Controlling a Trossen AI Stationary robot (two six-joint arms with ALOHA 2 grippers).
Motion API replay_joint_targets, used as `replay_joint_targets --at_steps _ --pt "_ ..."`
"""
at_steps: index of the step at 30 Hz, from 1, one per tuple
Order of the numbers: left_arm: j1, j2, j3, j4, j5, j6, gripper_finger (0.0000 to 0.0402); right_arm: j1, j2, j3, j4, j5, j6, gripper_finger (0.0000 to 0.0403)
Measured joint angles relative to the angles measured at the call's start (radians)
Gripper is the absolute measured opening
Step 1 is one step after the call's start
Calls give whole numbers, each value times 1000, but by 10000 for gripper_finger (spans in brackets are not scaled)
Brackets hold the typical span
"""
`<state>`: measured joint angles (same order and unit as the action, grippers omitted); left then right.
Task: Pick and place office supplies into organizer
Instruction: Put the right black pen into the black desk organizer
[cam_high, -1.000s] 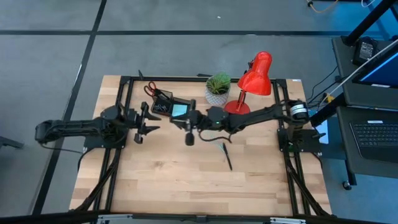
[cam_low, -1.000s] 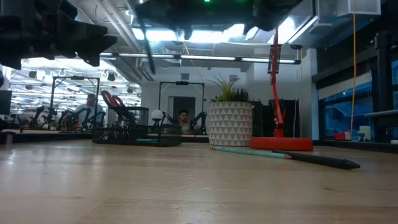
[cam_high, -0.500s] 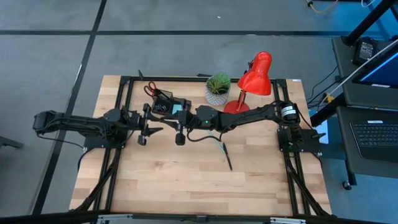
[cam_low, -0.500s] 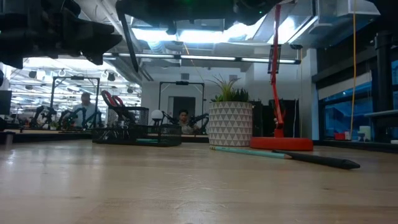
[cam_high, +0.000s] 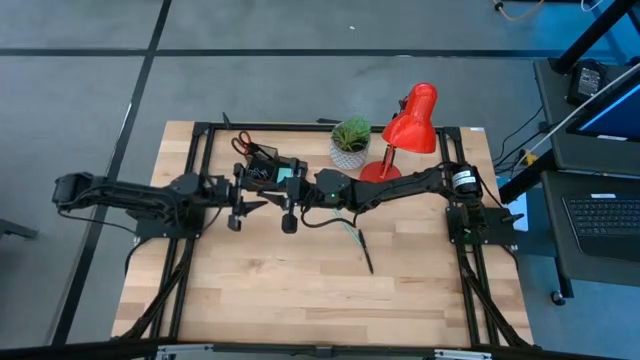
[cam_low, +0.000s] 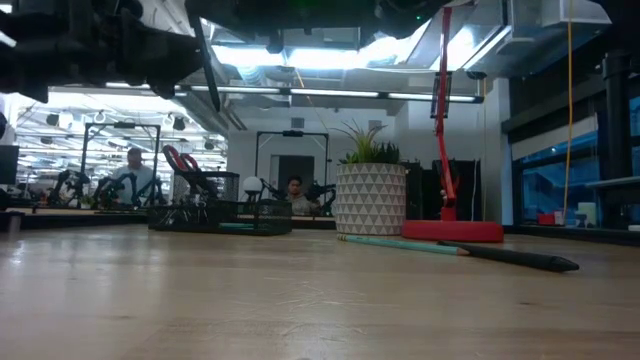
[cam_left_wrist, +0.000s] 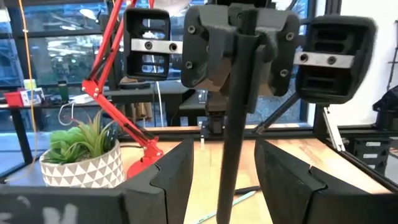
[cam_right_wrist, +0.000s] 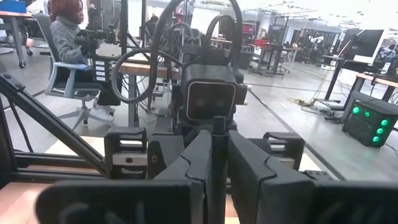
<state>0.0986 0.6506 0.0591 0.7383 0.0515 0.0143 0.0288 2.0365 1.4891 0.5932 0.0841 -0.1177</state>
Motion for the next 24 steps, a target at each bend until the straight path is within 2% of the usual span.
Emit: replay_joint_targets --at_steps 8,20,24 --pt "0 92 54 -1 -10 0 149 0 0 0 -13 0 0 44" --pt "0 98 56 1 -6 2 43 0 0 0 -23 5 0 44" --pt "0 98 56 2 -7 3 30 0 0 0 -23 5 0 44"
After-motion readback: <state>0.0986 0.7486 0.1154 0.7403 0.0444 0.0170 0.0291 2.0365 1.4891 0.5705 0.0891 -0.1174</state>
